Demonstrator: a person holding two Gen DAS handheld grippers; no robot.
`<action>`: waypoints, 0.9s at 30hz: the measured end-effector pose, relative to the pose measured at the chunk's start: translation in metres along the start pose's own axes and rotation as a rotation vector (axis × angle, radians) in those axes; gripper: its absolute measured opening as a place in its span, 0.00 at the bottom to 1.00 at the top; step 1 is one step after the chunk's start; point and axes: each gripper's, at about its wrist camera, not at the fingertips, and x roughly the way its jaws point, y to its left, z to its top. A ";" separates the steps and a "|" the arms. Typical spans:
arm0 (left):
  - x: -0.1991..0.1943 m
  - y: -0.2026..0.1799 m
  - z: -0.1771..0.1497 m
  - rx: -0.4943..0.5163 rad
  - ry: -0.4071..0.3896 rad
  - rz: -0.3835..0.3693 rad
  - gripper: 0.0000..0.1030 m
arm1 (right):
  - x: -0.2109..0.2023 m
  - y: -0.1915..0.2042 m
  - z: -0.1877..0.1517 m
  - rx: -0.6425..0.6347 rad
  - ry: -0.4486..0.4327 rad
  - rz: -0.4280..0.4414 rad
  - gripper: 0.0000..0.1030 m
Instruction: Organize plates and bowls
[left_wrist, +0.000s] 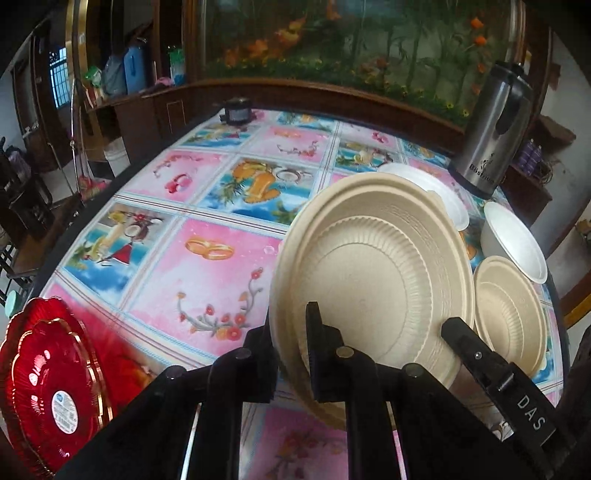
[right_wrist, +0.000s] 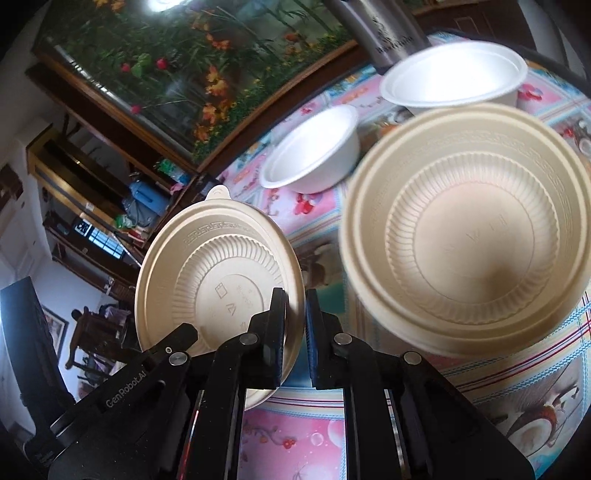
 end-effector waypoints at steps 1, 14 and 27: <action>-0.003 0.002 -0.001 -0.001 -0.005 -0.003 0.12 | -0.002 0.003 -0.001 -0.012 -0.006 0.005 0.09; -0.037 0.030 -0.014 -0.017 -0.079 -0.020 0.13 | -0.019 0.043 -0.016 -0.204 -0.095 0.061 0.09; -0.052 0.054 -0.030 -0.023 -0.082 -0.032 0.14 | -0.028 0.061 -0.044 -0.290 -0.112 0.065 0.10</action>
